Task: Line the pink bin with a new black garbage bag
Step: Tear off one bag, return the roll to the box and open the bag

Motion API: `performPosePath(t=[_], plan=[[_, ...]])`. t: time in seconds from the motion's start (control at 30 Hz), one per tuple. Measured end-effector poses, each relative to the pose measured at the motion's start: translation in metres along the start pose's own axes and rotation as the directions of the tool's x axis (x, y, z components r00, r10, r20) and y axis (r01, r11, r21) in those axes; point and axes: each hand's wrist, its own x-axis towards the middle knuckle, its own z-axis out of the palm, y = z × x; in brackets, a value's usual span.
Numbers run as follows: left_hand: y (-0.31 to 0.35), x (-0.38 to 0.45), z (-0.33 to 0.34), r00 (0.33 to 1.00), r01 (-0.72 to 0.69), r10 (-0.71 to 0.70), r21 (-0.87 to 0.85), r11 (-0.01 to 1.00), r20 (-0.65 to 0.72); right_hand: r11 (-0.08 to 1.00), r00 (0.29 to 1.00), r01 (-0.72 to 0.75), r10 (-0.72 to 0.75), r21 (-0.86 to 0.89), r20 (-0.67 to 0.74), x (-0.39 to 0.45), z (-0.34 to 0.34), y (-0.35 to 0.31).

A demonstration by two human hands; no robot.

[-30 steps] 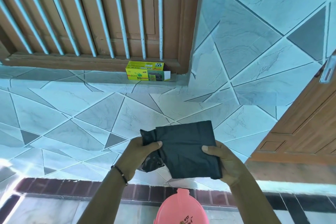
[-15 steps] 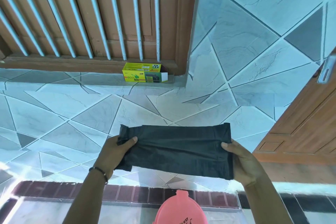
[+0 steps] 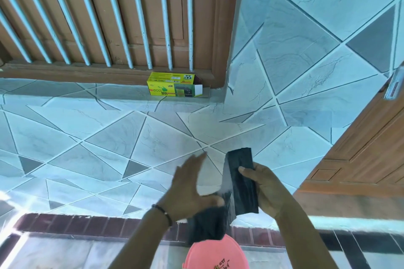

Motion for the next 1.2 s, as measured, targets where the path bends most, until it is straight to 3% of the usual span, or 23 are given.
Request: performPosePath(t=[0.07,0.17,0.23,0.3,0.37,0.4,0.47,0.53,0.63,0.73,0.97,1.1,1.2], plan=[[0.006,0.004,0.017,0.997,-0.048,0.040,0.124,0.991,0.061,0.999,1.000,-0.019,0.019,-0.030,0.016,0.000,0.009,0.001],[0.007,0.007,0.037,0.988,-0.144,0.148,0.082,0.986,-0.049,0.997,0.999,-0.034,0.036,-0.068,0.017,-0.004,0.013,0.000],[0.007,0.009,0.045,0.983,-0.164,0.157,-0.060,0.985,-0.099,0.999,0.999,-0.037,0.038,-0.040,0.009,-0.005,0.009,0.002],[0.011,0.010,0.047,0.996,-0.061,0.041,-0.279,0.958,-0.076,0.999,0.999,-0.037,0.037,-0.016,-0.007,-0.005,0.007,0.004],[0.017,0.010,0.047,0.991,0.134,-0.111,-0.563,0.816,0.076,0.999,0.999,-0.033,0.033,-0.009,-0.017,-0.005,0.007,0.007],[0.018,0.011,0.046,0.981,0.192,-0.137,-0.615,0.765,0.136,0.999,0.999,-0.033,0.033,-0.006,-0.014,-0.004,0.007,0.008],[0.017,0.011,0.047,0.984,0.174,-0.108,-0.619,0.766,0.142,0.999,0.999,-0.040,0.040,0.009,-0.008,-0.001,0.007,0.012],[0.016,0.008,0.050,0.993,0.115,-0.103,-0.588,0.800,0.054,0.999,0.999,-0.050,0.050,0.009,-0.015,0.001,0.006,0.014],[0.009,0.010,0.053,0.981,0.088,-0.158,-0.472,0.877,-0.111,0.997,0.997,-0.061,0.058,-0.052,-0.044,0.002,0.005,0.015],[0.003,0.013,0.053,0.961,0.124,-0.226,-0.484,0.866,-0.159,0.992,0.995,-0.077,0.071,-0.104,-0.064,0.002,0.004,0.014],[0.002,0.009,0.044,0.949,0.108,-0.219,-0.418,0.902,-0.227,0.981,0.991,-0.131,0.124,0.140,0.057,-0.002,-0.003,0.017],[-0.004,0.007,0.038,0.939,0.106,-0.215,-0.370,0.923,-0.267,0.977,0.988,-0.109,0.086,0.185,0.125,-0.005,-0.006,0.017],[-0.013,0.004,0.031,0.923,0.120,-0.232,-0.343,0.932,-0.307,0.972,0.993,-0.090,0.070,0.218,0.100,-0.005,-0.012,0.016]])
